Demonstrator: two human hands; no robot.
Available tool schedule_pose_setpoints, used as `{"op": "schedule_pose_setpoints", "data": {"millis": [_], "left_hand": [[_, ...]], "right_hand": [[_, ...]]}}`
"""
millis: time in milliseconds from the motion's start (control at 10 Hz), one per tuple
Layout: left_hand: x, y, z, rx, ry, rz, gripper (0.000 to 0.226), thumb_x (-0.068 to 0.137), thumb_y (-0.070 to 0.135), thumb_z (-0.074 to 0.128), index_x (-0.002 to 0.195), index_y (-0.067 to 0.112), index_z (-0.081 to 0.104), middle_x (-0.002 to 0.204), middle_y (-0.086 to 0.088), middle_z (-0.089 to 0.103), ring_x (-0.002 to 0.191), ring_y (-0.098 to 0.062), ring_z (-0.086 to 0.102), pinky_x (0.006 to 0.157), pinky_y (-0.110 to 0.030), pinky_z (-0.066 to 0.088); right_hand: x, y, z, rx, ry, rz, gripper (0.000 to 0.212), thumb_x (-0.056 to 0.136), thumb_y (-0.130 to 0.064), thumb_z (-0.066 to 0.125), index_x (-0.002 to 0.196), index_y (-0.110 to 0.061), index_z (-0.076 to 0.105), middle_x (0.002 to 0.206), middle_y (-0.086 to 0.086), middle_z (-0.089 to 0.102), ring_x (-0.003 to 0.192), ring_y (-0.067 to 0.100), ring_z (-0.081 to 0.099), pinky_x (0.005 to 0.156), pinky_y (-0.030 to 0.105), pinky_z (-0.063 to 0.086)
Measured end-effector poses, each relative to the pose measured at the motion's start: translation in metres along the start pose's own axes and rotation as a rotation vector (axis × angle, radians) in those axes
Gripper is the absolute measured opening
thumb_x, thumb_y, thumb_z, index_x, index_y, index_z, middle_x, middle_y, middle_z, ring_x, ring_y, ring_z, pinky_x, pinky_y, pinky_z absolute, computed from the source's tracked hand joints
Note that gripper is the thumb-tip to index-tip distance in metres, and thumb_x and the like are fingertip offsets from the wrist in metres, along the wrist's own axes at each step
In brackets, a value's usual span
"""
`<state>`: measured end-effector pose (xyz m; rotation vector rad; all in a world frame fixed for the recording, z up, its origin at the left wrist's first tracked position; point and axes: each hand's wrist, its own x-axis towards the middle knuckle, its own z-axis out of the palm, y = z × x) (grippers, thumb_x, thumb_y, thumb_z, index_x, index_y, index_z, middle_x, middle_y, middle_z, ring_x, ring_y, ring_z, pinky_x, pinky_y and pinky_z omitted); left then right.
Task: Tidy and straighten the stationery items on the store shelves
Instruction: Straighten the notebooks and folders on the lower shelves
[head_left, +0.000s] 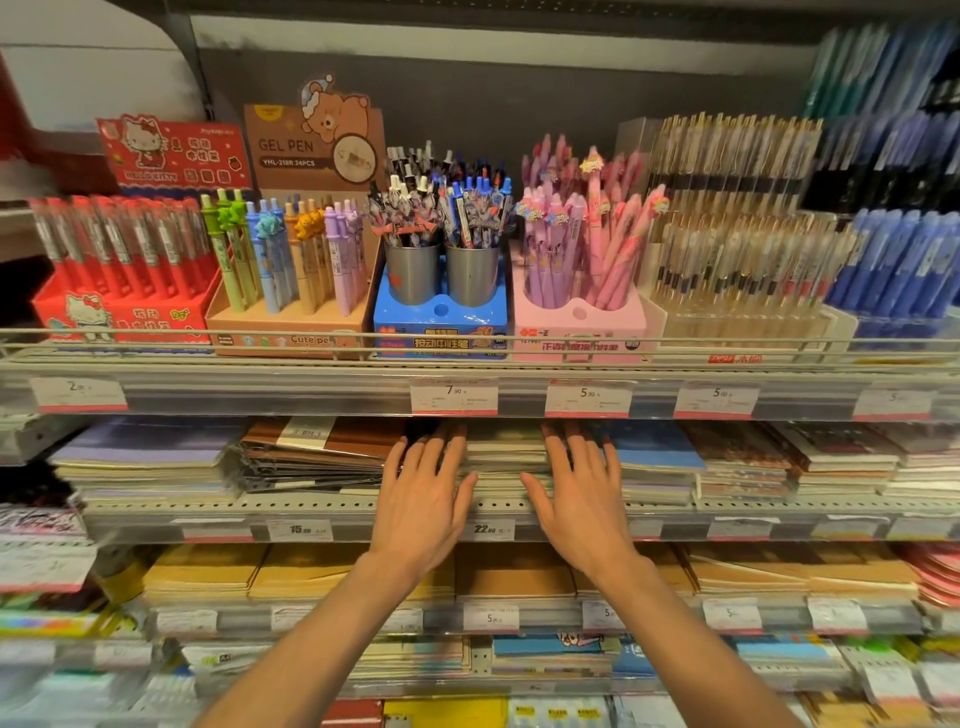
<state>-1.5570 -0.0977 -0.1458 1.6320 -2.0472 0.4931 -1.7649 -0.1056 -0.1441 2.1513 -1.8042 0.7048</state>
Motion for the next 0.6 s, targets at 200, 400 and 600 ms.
{"op": "schedule_pose_setpoints", "data": {"millis": [200,400,600], "left_hand": [[0.000,0.003,-0.008,0.001,-0.040,-0.015,0.054,0.101,0.050,0.032,0.144,0.019,0.043,0.132,-0.002,0.059,0.126,-0.023,0.051,0.115,-0.044,0.031],[-0.008,0.002,-0.022,-0.105,-0.036,-0.038,0.054,0.101,0.049,0.035,0.145,0.020,0.043,0.140,-0.004,0.054,0.131,-0.023,0.046,0.115,-0.043,0.032],[-0.027,-0.016,-0.042,-0.239,-0.025,-0.008,0.057,0.101,0.052,0.034,0.148,0.021,0.040,0.144,0.001,0.049,0.132,-0.017,0.044,0.109,-0.038,0.038]], "right_hand": [[0.001,0.003,0.000,0.031,-0.022,-0.003,0.058,0.098,-0.058,0.030,0.143,-0.021,0.040,0.137,0.006,0.048,0.133,0.026,0.042,0.120,0.050,0.018],[-0.008,0.000,-0.004,0.074,-0.014,0.012,0.065,0.098,-0.059,0.024,0.147,-0.018,0.038,0.148,0.012,0.042,0.140,0.030,0.034,0.121,0.050,0.016],[-0.046,-0.014,-0.017,0.190,0.085,0.071,0.060,0.100,-0.052,0.037,0.151,-0.020,0.035,0.163,0.008,0.022,0.150,0.023,0.017,0.123,0.045,0.014]]}}
